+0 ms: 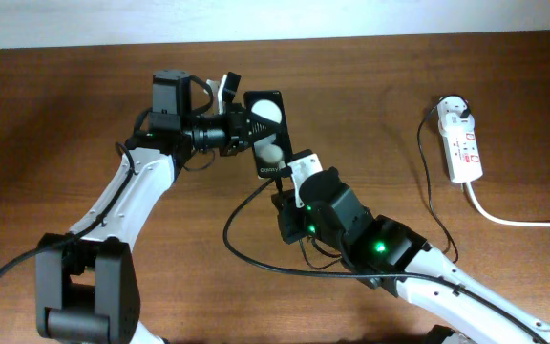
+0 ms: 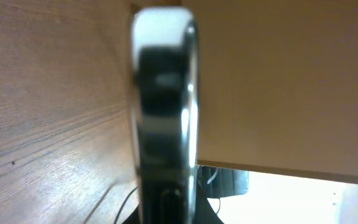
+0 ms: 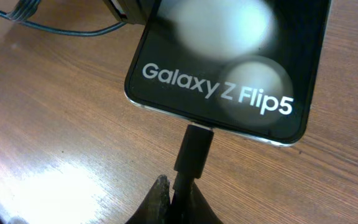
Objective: Plug charger to phone and switch on socket
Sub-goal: 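Lower the phone with the left gripper while right holds the cable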
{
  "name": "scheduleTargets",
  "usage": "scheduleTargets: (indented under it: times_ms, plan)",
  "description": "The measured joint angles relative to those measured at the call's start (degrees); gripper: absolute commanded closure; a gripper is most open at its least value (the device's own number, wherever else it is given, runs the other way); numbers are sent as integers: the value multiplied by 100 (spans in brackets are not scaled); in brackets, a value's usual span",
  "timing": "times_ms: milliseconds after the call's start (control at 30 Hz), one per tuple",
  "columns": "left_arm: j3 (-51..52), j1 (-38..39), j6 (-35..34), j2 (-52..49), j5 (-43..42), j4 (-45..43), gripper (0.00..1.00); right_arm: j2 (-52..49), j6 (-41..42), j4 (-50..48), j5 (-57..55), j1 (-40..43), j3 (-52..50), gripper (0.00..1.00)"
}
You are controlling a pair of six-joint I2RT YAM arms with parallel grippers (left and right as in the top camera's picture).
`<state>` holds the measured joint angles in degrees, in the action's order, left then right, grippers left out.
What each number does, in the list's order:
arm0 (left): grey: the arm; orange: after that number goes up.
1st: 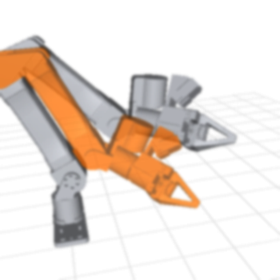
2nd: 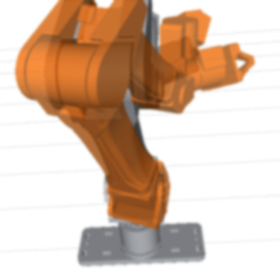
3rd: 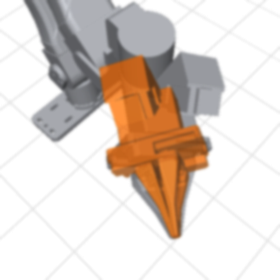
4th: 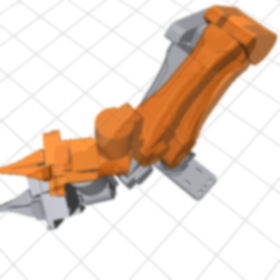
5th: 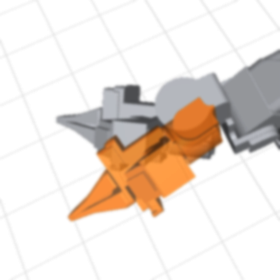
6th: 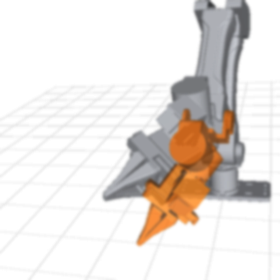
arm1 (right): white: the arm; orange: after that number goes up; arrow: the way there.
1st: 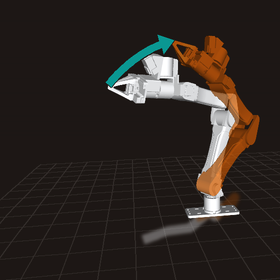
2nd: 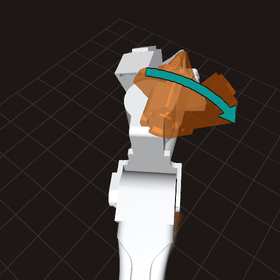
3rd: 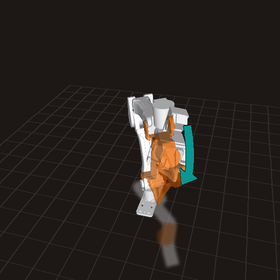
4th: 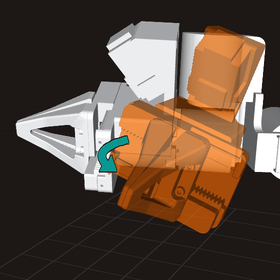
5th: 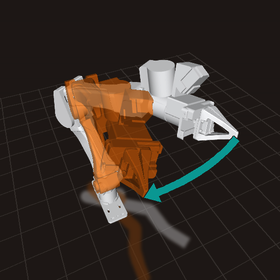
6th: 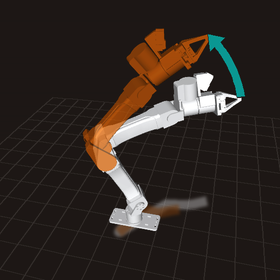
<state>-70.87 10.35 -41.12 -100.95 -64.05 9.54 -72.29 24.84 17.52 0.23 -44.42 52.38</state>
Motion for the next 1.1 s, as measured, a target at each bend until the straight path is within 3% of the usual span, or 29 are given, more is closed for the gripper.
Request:
scheduleTargets:
  times_ms: [167,300,500,900,1033,1100]
  plan:
    - [63,72,369,0,26,149,100,2,-2,-378,-111,72,136,52]
    - [140,282,494,0,741,205,100,107,-33,-157,-96,87,282,37]
    - [140,262,946,-13,2124,291,100,492,-133,28,-81,87,282,27]
    - [166,570,1158,-1755,2238,-841,99,492,-151,544,-81,87,291,18]
    - [166,542,1139,-1974,2229,-855,98,492,-151,713,-81,87,291,0]
    - [166,544,1139,-1974,2229,-857,92,492,-155,726,-83,87,291,1]
